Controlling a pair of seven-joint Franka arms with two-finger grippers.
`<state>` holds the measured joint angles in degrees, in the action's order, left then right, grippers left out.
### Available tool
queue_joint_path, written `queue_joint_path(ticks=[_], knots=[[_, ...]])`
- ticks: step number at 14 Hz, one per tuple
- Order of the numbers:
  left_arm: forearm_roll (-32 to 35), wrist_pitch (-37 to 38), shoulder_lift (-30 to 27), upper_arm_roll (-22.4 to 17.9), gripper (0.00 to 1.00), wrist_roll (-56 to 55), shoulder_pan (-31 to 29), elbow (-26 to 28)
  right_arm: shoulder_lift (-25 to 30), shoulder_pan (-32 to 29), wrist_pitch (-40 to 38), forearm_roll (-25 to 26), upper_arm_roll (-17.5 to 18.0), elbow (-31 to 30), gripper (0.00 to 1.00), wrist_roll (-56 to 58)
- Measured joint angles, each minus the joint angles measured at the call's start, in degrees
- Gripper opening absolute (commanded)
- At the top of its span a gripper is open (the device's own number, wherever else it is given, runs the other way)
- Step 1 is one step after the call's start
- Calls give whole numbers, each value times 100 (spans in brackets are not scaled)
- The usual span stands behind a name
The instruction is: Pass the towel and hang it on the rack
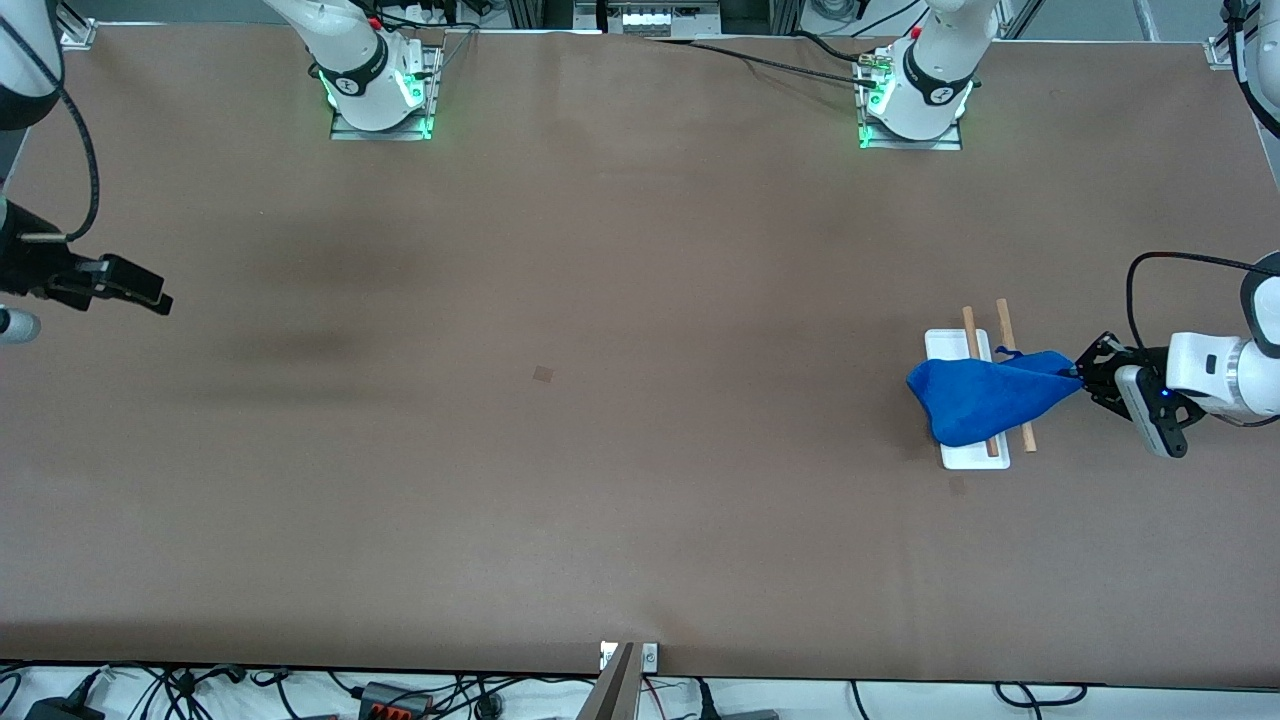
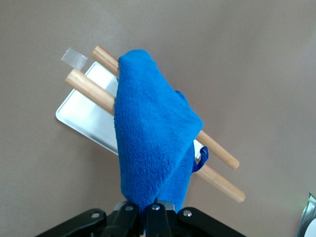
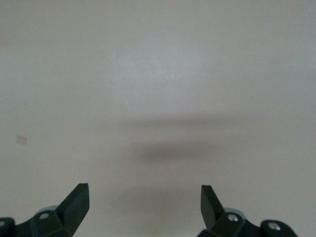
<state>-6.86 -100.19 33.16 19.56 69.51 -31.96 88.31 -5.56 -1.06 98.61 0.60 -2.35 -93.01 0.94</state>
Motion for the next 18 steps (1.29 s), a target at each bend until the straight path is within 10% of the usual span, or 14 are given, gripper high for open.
queue_joint_path(ticks=[10,15,16,17,18], knots=[[0,-169,425,-1,0,829,-316,-55,256,3,-159,113,48,-135,100,-1],[0,-309,566,9,42,923,-369,-114,252,5,-173,111,75,-158,100,-1],[0,-309,565,16,58,923,-366,-122,249,8,-178,111,86,-159,100,-1],[0,-309,565,24,100,910,-361,-130,245,11,-182,111,90,-160,100,-1],[0,-309,565,33,100,881,-355,-134,240,11,-186,111,90,-161,100,-1]])
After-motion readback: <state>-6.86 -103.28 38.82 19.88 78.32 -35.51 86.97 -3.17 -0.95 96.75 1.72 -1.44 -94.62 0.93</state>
